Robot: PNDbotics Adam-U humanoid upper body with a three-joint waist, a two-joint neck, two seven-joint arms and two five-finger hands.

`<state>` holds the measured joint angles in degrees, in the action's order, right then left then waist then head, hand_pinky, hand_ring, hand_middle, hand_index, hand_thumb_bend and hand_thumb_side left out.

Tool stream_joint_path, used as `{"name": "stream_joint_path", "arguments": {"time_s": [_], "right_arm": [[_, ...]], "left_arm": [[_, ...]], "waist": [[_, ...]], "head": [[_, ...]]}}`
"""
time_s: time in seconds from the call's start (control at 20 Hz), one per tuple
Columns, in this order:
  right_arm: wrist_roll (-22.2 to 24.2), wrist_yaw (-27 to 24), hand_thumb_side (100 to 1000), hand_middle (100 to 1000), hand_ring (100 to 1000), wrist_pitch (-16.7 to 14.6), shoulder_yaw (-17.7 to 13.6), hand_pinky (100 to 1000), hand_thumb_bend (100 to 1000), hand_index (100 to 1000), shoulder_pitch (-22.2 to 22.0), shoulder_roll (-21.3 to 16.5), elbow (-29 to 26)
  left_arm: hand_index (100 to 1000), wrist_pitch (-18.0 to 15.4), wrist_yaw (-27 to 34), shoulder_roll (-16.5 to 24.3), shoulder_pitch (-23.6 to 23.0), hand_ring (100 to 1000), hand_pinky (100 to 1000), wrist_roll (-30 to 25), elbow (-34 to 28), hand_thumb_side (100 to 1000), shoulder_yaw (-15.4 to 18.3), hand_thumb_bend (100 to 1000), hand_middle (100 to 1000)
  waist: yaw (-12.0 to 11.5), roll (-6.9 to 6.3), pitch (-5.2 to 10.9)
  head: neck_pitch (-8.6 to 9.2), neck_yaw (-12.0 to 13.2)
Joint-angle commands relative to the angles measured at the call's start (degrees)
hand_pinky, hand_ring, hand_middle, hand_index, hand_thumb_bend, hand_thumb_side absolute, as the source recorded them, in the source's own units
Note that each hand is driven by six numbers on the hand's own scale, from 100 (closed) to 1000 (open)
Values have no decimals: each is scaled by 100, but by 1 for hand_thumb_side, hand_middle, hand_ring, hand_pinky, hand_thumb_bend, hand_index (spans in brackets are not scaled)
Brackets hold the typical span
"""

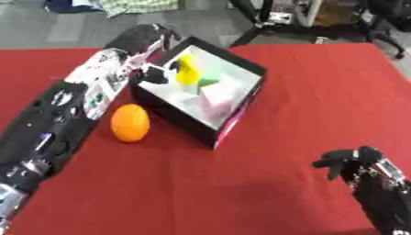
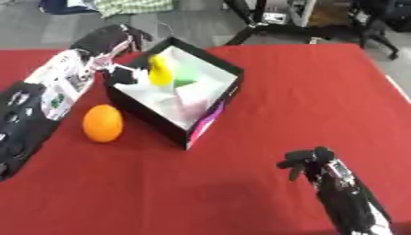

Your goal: Pick up objects on the table and place them in the box.

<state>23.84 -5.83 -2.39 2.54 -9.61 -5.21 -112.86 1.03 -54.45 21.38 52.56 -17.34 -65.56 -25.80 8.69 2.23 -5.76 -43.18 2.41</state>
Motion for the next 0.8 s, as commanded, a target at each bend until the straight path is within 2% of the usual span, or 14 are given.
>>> {"name": "stream_joint_path", "arguments": {"time_s": [0.05, 0.2, 0.35, 0.55, 0.75, 0.8], "right_arm": [[10, -31, 1000, 411, 716, -25, -12, 1000, 100, 689, 26, -45, -104], [3, -22, 1000, 411, 716, -27, -21, 1000, 100, 689, 21, -48, -104], [-17, -4, 1000, 411, 716, -26, -35, 1000, 100, 689, 11, -55, -102], [-37, 20, 1000, 411, 716, -37, -50, 1000, 100, 689, -9, -74, -103], [-34, 30, 1000, 411, 716, -76, -68, 1000, 100, 689, -6, -96, -107], [-42, 35, 1000, 411, 716, -78, -83, 1000, 100, 689, -11, -103, -97]], "left_arm": [[948, -141, -193, 85, 58, 730, 799, -207, -165, 980, 0, 386, 786], [936, -70, -14, 237, -5, 712, 797, -145, -424, 924, 106, 316, 772], [894, -17, 468, 605, -100, 668, 791, -174, -1147, 766, 144, 203, 701], [850, -41, 1119, 1430, -314, 650, 779, -633, -2538, 650, 174, 212, 664], [854, 85, 1645, 2452, -926, 655, 771, -1189, -3826, 697, 146, 252, 673], [865, 136, 1694, 2678, -1122, 671, 767, -1335, -4100, 724, 139, 289, 690]], "waist": [[4, 3, 20], [-18, -1, 19], [-50, -11, 23], [-95, -38, 45], [-99, -71, 57], [-101, -84, 61]], "head": [[8, -27], [9, -48], [21, -77], [14, -112], [28, -140], [21, -140]]}}
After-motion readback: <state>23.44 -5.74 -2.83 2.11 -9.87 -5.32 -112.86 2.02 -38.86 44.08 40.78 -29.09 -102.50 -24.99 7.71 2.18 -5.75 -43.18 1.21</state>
